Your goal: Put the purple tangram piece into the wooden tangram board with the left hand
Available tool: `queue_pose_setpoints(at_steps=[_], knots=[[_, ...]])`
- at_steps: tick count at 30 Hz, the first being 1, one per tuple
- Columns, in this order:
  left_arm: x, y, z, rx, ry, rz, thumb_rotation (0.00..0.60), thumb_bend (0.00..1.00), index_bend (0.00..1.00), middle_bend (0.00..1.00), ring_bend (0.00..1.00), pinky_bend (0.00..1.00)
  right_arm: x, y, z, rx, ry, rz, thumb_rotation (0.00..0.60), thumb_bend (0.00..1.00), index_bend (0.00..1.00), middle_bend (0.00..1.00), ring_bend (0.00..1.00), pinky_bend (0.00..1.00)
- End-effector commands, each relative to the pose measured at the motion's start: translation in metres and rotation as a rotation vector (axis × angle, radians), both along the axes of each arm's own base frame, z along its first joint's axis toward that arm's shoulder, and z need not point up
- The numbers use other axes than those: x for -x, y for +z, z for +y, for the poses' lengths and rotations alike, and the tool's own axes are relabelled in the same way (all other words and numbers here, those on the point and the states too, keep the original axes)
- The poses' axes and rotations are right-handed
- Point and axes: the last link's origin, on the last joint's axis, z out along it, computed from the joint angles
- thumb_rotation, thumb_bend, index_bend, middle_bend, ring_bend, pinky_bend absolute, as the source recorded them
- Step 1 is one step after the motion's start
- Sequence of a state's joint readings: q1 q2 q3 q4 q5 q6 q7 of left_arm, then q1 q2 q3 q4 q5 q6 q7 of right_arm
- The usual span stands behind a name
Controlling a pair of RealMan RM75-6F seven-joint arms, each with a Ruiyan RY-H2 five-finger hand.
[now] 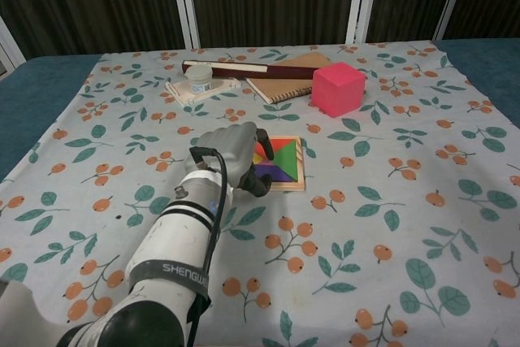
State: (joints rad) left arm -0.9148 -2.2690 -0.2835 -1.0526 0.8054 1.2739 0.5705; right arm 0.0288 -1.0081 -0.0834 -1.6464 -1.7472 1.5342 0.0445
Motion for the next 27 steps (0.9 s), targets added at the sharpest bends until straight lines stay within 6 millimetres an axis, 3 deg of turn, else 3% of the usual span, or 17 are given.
queue_pose_setpoints(at_steps=[1,27], knots=[[0.0006,0.0001,-0.0001,0.001,0.002,0.001,0.600,0.42,0.40,1.00,1.00,1.00,-0.0002,-0.0001,0.0000,0.001,0.000,0.000,0.600,0.12,0.00,0.00,0.00,0.00],[0.0036,0.0021,-0.0045,0.010,0.002,-0.001,0.600,0.42,0.45,1.00,1.00,1.00,-0.0011,-0.0020,0.0004,0.000,0.004,0.004,0.600,0.12,0.00,0.00,0.00,0.00]])
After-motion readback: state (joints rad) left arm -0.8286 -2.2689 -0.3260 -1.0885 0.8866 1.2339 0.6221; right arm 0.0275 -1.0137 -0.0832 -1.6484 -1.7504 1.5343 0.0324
